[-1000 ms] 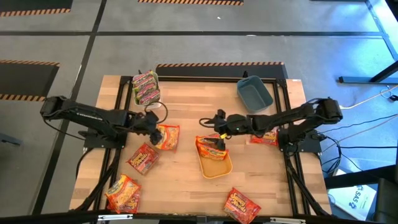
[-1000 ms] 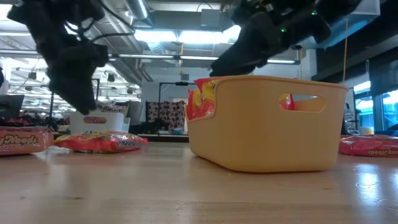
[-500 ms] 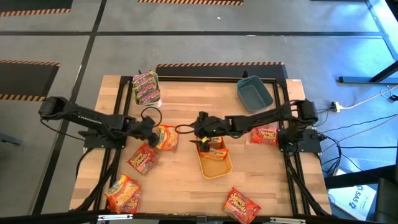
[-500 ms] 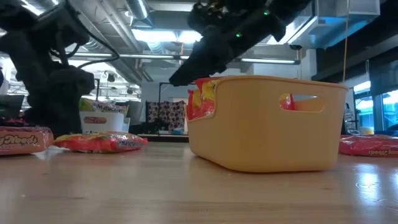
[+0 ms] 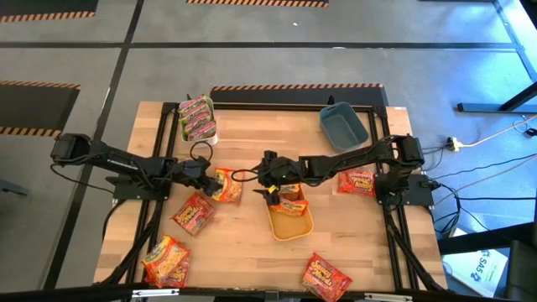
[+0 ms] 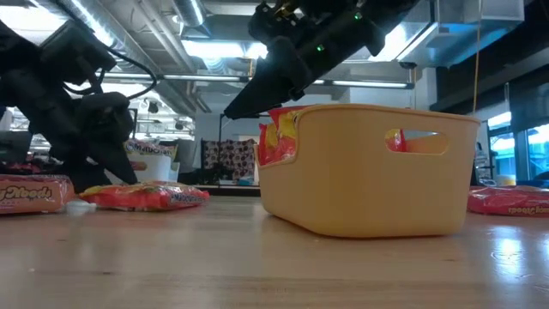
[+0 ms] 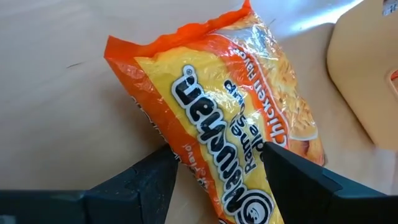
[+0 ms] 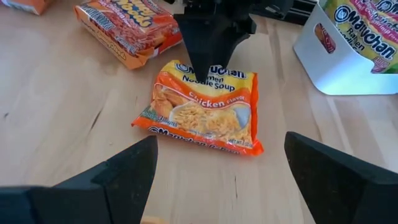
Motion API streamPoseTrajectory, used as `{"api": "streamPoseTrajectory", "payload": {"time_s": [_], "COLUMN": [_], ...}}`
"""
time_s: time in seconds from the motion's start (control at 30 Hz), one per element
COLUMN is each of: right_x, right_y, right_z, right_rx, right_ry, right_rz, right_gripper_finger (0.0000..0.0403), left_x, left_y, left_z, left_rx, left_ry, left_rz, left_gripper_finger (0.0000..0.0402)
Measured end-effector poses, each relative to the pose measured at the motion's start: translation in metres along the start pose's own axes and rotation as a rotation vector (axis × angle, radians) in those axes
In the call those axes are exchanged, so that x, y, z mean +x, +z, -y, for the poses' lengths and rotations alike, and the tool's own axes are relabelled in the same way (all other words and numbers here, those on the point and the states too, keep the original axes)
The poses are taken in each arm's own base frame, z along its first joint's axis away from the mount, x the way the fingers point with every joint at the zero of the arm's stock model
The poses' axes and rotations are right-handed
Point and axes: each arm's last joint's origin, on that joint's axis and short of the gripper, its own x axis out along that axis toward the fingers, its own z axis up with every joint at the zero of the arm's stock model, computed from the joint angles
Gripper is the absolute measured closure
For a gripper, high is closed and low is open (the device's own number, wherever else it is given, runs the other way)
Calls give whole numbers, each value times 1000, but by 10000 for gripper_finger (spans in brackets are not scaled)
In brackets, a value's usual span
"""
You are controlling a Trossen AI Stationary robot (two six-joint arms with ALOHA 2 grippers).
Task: Sort Maruchan noodles
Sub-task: Put the top orange noodle pack into the yellow bin
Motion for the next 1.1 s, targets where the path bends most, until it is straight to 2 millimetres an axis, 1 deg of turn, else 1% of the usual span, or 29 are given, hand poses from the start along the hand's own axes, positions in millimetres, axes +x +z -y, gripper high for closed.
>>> {"api": "streamPoseTrajectory", "payload": {"time_s": [0.13,0.23,0.33,0.6,0.63,0.77,0.83,0.97,1.1], "right_x": [0,0,0,0,0,0,-5,-29,-57], "right_y": [0,0,0,-1,-2,-2,-2,12,22], "right_z": [0,0,0,0,0,0,0,4,7], "right_rx": [0,0,-1,-12,-17,-20,-22,7,21], "right_ry": [0,0,1,-2,-8,-13,-3,24,48], "right_rz": [-2,-2,-3,-14,-18,-29,-43,-28,-36], "right_gripper_finger": [71,71,71,71,71,71,71,71,71], "left_x": [1,1,1,1,0,0,0,-2,-7], "left_y": [0,1,3,6,7,9,11,16,22], "left_z": [-4,-6,-6,-5,-4,0,2,16,37], "left_rx": [2,13,53,145,156,210,244,325,437], "left_ry": [6,14,23,40,38,12,-9,-51,-108], "left_rz": [20,36,75,139,146,181,200,225,248], "left_gripper_finger": [180,207,247,379,389,393,396,396,398]}}
